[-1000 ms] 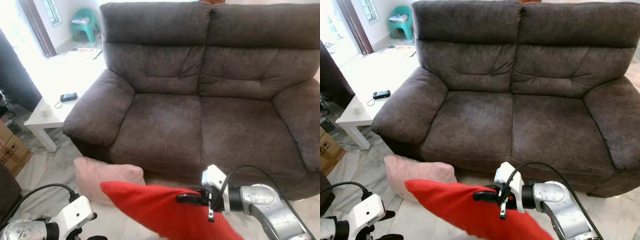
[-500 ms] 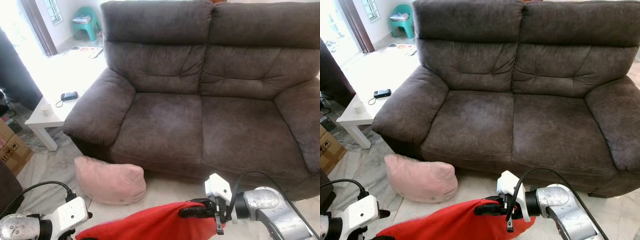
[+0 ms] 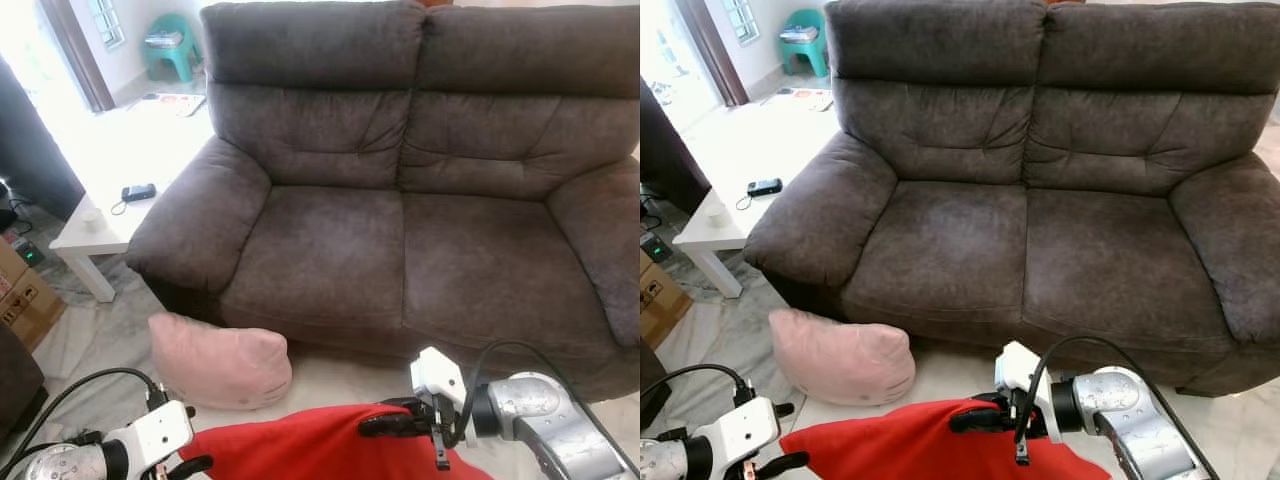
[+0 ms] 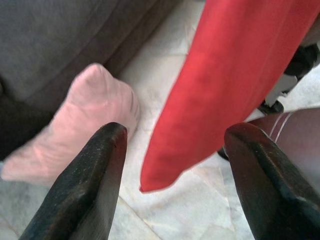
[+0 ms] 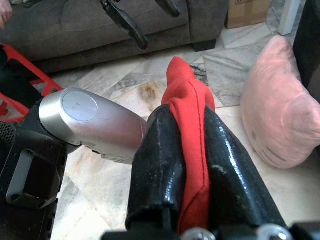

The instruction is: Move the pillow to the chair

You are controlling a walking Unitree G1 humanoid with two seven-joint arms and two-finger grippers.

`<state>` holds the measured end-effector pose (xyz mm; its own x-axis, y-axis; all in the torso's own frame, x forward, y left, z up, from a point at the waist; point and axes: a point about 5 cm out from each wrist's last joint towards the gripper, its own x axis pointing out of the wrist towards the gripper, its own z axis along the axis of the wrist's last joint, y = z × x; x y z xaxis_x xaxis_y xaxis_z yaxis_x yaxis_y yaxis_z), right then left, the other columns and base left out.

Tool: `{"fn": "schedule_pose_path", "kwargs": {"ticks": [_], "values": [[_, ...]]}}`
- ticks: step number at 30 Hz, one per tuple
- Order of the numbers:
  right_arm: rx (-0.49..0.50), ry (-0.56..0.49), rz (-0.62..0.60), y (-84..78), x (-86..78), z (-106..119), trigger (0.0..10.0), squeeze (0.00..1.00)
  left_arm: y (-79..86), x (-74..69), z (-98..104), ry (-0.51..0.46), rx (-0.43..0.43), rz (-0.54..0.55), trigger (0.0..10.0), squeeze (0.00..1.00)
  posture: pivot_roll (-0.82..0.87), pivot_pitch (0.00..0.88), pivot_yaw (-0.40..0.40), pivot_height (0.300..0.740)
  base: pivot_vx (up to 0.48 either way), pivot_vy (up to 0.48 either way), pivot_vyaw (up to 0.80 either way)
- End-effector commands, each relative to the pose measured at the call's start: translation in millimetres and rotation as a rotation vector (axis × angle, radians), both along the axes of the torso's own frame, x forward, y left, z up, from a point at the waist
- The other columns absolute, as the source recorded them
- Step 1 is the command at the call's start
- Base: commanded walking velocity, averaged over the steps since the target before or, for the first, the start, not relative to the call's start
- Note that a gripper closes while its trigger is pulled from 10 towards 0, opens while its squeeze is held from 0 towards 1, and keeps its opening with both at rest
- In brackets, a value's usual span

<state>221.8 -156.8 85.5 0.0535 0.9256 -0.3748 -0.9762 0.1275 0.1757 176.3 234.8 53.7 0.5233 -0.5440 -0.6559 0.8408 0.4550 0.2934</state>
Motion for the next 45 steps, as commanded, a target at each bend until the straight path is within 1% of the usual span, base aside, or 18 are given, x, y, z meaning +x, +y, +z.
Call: {"fn": "schedule_pose_path", "kwargs": {"ticks": [1,6,8,9,11,12,14,17,20,23,27,33,34,35,38,39,42,45], "values": [[0.086,-0.103,0.062,10.7,5.8,23.4,10.0,0.00,2.9,-3.9,-5.9,0.026,0.015,-0.024,10.0,0.00,0.07,0.000,0.019,0.740,0.000,0.000,0.00],[0.088,-0.106,0.061,10.9,6.4,23.8,10.0,0.00,2.9,-5.7,-10.8,0.036,0.019,-0.051,10.0,0.00,0.06,0.000,0.015,0.740,0.000,0.000,0.00],[0.096,-0.106,0.073,12.5,5.7,24.3,10.0,0.00,2.6,-8.8,-19.5,0.061,0.058,-0.123,10.0,0.00,0.07,0.000,0.012,0.740,0.000,0.000,0.00],[0.096,-0.106,0.073,12.5,5.7,24.3,10.0,0.00,2.6,-8.8,-19.5,0.061,0.058,-0.123,10.0,0.00,0.07,0.000,0.012,0.740,0.000,0.000,0.00],[0.101,-0.104,0.080,13.6,4.5,25.1,10.0,0.00,5.1,-8.9,-26.5,0.072,0.103,-0.167,10.0,0.00,0.06,0.000,0.016,0.740,0.000,0.000,0.00],[0.102,-0.104,0.080,13.3,4.1,25.7,10.0,0.00,6.8,-6.6,-28.5,0.066,0.117,-0.172,10.0,0.00,0.06,0.000,0.019,0.740,0.000,0.000,0.00],[0.105,-0.104,0.079,11.9,2.9,26.8,10.0,0.00,8.2,-0.4,-30.0,0.054,0.114,-0.154,10.0,0.00,0.05,0.000,0.021,0.740,0.000,0.000,0.00],[0.107,-0.103,0.083,10.2,0.7,27.8,10.0,0.00,8.3,3.7,-32.7,0.051,0.107,-0.150,10.0,0.00,0.05,0.000,0.020,0.740,0.000,0.000,0.00],[0.108,-0.103,0.087,9.7,-0.2,28.1,10.0,0.00,8.6,3.7,-34.9,0.058,0.106,-0.154,10.0,0.00,0.05,0.000,0.020,0.740,0.000,0.000,0.00],[0.107,-0.108,0.087,7.5,0.9,29.9,10.0,0.00,10.2,-0.3,-42.2,0.091,0.105,-0.165,10.0,0.00,0.04,0.000,0.022,0.740,0.000,0.000,0.00],[0.115,-0.112,0.086,7.5,2.0,32.1,10.0,0.00,13.5,-2.0,-46.3,0.108,0.105,-0.152,10.0,0.00,0.04,0.000,0.020,0.740,0.000,0.000,0.00],[0.122,-0.111,0.091,8.9,1.2,32.7,10.0,0.00,19.8,-1.3,-54.2,0.117,0.133,-0.137,10.0,0.00,0.04,0.000,0.014,0.740,0.000,0.000,0.00],[0.123,-0.112,0.091,8.8,1.1,33.0,10.0,0.00,21.3,0.8,-54.9,0.101,0.146,-0.131,10.0,0.00,0.04,0.000,0.014,0.740,0.000,0.000,0.00],[0.125,-0.112,0.089,8.6,0.9,33.7,10.0,0.00,23.4,6.9,-54.5,0.059,0.151,-0.111,10.0,0.00,0.04,0.000,0.014,0.740,0.000,0.000,0.00],[0.124,-0.111,0.088,8.0,0.2,34.0,10.0,0.00,23.7,15.0,-50.5,-0.005,0.140,-0.082,10.0,0.00,0.03,0.000,0.016,0.740,0.000,0.000,0.00],[0.125,-0.111,0.087,7.8,0.2,34.1,10.0,0.00,23.7,16.3,-50.0,-0.012,0.135,-0.076,10.0,0.00,0.03,0.000,0.016,0.740,0.000,0.000,0.00],[0.125,-0.109,0.087,7.2,-0.1,34.0,10.0,0.00,23.2,17.2,-51.3,-0.001,0.131,-0.084,10.0,0.00,0.03,0.000,0.014,0.740,0.000,0.000,0.00],[0.126,-0.111,0.087,7.6,0.2,34.2,10.0,0.00,21.7,14.4,-57.2,0.043,0.142,-0.102,10.0,0.00,0.03,0.000,0.015,0.740,0.000,0.000,0.00]]}}
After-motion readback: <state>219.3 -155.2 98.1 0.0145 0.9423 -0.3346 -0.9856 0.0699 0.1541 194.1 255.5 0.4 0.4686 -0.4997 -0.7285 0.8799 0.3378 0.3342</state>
